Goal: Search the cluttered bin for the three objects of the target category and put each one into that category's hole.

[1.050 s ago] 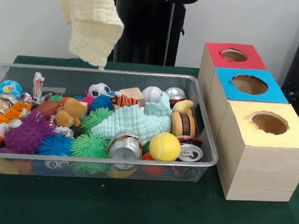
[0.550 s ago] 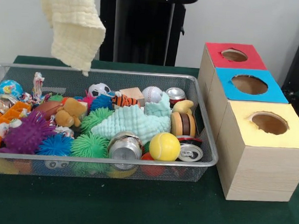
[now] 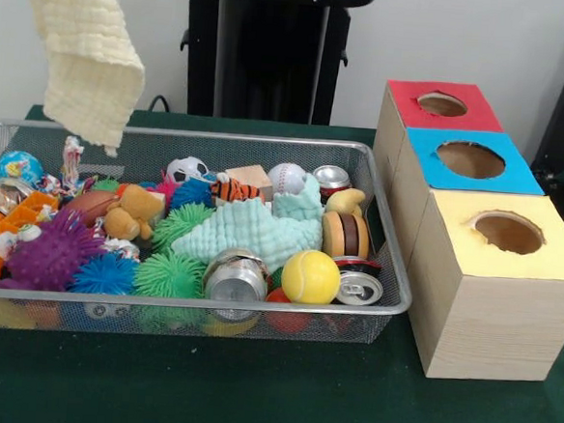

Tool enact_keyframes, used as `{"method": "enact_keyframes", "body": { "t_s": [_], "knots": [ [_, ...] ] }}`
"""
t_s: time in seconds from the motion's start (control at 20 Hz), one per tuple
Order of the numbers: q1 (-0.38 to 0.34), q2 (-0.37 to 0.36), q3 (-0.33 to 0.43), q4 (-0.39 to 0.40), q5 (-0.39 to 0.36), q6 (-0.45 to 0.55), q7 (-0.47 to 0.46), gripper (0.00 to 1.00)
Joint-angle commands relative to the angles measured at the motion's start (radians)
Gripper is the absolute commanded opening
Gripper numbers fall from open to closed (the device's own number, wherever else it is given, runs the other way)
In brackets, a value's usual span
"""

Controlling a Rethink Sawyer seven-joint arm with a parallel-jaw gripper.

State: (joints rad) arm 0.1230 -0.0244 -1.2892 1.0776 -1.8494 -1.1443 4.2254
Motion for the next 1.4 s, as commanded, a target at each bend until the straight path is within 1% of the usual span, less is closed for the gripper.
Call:
{"method": "enact_keyframes", "body": {
  "t_s": [0.05,0.25,0.7,0.75,0.9,0.95,1.1,1.4],
  "knots": [
    [-0.055,0.05,0.182,-0.101,0.02,0.07,-0.238,0.0],
    [-0.072,0.046,0.207,-0.111,0.021,0.095,-0.277,0.0],
    [-0.071,0.03,0.249,-0.11,0.018,0.109,-0.298,0.0],
    [-0.072,0.019,0.259,-0.107,0.029,0.112,-0.295,1.0],
    [-0.074,0.013,0.266,-0.104,0.032,0.117,-0.315,1.0],
    [-0.074,0.014,0.265,-0.104,0.037,0.125,-0.303,1.0],
    [-0.074,0.01,0.261,-0.108,0.026,0.106,-0.288,1.0],
    [-0.073,0.015,0.26,-0.109,0.017,0.112,-0.282,1.0]
  ]
}}
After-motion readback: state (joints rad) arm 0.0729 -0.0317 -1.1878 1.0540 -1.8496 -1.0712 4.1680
